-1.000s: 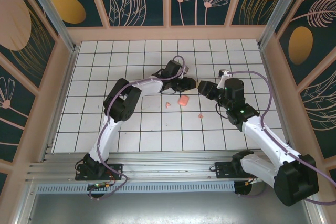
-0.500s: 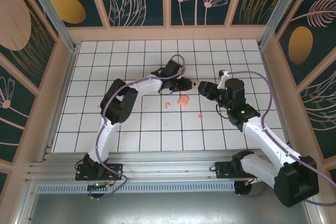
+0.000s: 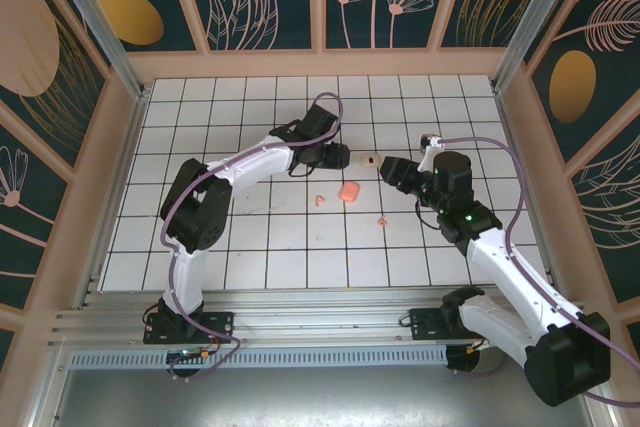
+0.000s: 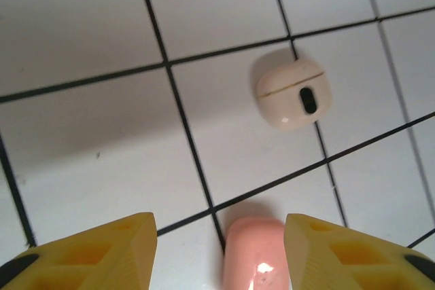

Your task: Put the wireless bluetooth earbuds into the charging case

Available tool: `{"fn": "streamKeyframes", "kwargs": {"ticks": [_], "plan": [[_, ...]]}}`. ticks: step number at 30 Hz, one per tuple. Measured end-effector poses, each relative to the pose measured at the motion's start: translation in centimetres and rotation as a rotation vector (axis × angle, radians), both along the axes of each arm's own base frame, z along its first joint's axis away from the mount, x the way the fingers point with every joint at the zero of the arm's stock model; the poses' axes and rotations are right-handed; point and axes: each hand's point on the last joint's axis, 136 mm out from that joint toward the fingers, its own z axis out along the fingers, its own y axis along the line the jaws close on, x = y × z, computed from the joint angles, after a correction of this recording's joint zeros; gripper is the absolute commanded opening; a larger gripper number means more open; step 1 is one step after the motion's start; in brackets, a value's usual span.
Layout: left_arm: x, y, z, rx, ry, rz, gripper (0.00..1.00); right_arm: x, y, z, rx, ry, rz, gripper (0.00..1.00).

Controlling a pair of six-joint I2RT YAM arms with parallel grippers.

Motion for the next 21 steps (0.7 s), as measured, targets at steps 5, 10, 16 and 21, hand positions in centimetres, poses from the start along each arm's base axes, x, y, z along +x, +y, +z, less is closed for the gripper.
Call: {"fn": "streamKeyframes", "kwargs": {"ticks": [5, 10, 16, 21], "plan": [[-1.9, -0.1, -1.0, 0.120, 0.018, -0.042, 0.57, -0.1, 0.0, -0.2, -0.003, 0.009, 0.000, 0.55], [-2.9, -1.3, -2.1, 0.185, 0.023, -0.087, 0.60, -0.2, -0.1, -0.5, -0.009, 0.020, -0.001, 0.55], [-3.2, -2.7, -4.1, 0.225, 0.048, -0.125, 0.61, -0.1, -0.1, -0.7, -0.012, 0.025, -0.005, 0.55], [-3.2, -3.2, -5.0, 0.243, 0.061, -0.138, 0.62, 0.0, -0.1, -0.7, -0.013, 0.024, -0.006, 0.55]]}}
